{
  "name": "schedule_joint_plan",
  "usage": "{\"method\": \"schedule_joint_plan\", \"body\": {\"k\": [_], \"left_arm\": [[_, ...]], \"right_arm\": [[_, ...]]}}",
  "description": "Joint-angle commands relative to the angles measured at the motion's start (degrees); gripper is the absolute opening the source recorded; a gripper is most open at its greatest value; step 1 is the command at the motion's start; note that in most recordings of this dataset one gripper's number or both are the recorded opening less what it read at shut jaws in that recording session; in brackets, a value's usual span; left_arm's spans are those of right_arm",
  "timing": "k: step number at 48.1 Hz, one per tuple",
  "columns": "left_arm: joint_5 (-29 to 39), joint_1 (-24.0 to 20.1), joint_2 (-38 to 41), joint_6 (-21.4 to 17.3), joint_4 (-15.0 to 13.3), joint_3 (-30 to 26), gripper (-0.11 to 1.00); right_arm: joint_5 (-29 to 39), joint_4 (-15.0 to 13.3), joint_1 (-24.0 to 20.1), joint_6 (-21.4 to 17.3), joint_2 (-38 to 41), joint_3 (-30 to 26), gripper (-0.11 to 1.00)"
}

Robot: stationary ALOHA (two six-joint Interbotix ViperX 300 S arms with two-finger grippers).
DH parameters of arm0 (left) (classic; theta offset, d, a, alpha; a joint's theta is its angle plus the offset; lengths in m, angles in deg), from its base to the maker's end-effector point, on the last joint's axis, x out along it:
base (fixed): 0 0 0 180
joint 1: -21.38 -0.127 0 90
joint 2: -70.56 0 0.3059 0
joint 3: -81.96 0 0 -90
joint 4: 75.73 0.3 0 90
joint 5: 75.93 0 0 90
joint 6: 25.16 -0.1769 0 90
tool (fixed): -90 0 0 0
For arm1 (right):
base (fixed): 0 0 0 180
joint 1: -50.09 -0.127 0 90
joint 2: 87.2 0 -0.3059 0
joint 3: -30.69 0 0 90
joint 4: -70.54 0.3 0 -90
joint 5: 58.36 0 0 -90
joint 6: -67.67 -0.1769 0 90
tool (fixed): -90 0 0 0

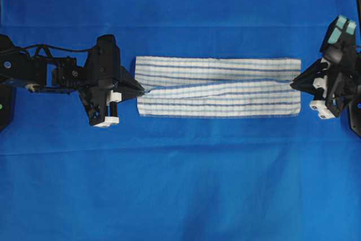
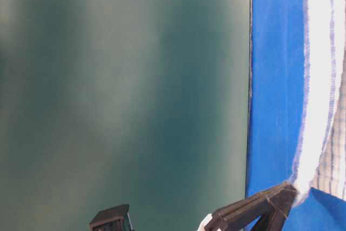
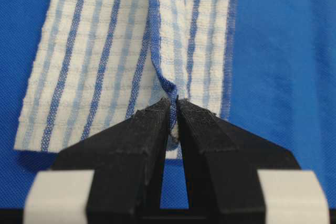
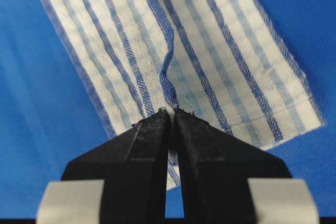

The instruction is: Fold the blue towel.

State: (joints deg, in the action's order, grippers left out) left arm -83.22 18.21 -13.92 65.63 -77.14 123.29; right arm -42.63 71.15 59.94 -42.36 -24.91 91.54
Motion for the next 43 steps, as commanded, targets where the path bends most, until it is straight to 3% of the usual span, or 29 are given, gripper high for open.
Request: {"method": "schedule_joint_plan", "body": {"k": [1,8,17,22,24,31,34,43], "left_arm": [[-0.18,0.7,-0.18,0.09,-0.09,-1.14,0.05],[-0.18,2.29,0.18,0.09,-0.18,-0.79,0.05],[-0.18,2.99,1.49,0.26,-0.26,-1.23,0.06],[-0.18,2.9,1.76,1.23,-0.26,-1.58,0.21],[-0.18,3.08,1.67,1.58,-0.26,-1.67,0.3],[-0.18,3.43,1.41,1.93,-0.26,-1.23,0.67],[-0.18,3.43,1.23,1.85,-0.26,-1.05,0.73],[-0.18,2.2,1.14,0.79,-0.26,-1.32,0.69]], "right_arm": [[-0.18,0.35,-1.23,0.0,1.05,-0.44,0.05],[-0.44,1.14,-4.22,0.0,2.37,0.0,0.05],[-0.44,1.67,-4.48,0.0,3.34,-0.09,0.05],[-0.53,2.29,-4.48,0.0,3.34,-0.18,0.06],[-0.53,2.64,-4.57,0.0,3.34,-0.18,0.13],[-0.53,2.55,-5.89,0.18,2.99,-0.09,0.56],[-0.53,2.37,-6.24,0.26,2.55,-0.18,0.67],[-0.53,0.26,-5.01,0.35,-0.09,-0.18,0.61]]}}
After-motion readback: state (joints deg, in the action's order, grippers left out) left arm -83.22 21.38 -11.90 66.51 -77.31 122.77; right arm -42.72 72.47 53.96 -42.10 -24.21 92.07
